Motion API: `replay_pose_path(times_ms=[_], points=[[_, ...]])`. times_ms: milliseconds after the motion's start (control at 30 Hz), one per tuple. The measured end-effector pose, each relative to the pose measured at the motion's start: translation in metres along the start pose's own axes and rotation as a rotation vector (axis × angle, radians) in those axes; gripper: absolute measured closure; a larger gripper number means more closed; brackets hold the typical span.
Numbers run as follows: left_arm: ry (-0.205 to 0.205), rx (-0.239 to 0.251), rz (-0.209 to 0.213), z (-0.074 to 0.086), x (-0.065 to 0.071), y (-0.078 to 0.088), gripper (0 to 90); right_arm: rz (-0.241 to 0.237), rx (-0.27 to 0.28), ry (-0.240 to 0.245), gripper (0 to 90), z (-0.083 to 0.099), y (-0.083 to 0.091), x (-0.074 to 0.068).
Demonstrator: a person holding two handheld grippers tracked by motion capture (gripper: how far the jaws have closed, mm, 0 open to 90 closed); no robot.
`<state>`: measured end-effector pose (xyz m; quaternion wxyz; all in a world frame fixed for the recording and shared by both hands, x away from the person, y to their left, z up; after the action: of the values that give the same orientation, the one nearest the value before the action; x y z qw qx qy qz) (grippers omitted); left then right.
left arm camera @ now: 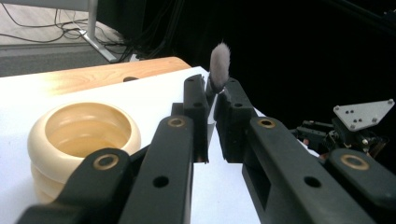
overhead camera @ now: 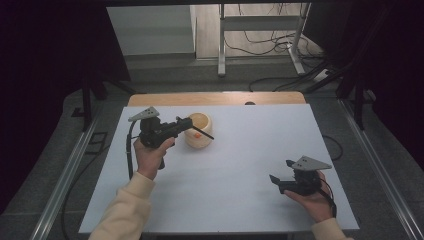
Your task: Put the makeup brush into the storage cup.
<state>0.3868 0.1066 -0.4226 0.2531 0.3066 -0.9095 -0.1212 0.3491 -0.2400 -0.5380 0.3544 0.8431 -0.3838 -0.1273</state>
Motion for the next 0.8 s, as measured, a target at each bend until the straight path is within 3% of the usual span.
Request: replay_pose_path(times_ms=[800], points=[[0.001, 0.004, -0.066, -0.019, -0.018, 0.014, 83.5, 0.001, 0.008, -0.001, 18.3, -0.001, 0.001, 0.001]])
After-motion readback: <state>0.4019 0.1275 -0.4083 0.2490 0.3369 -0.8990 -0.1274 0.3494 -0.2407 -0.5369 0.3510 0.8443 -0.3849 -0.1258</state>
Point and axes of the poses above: each handheld gripper's, and its own axes: y roughly backward along the jaws, z roughly out of its underside, x roughly to its right, the point moved 8 cm from there along -y, roughly forward along the jaws, and after that the axes turned 8 degrees about -x, right-handed, at the moved point
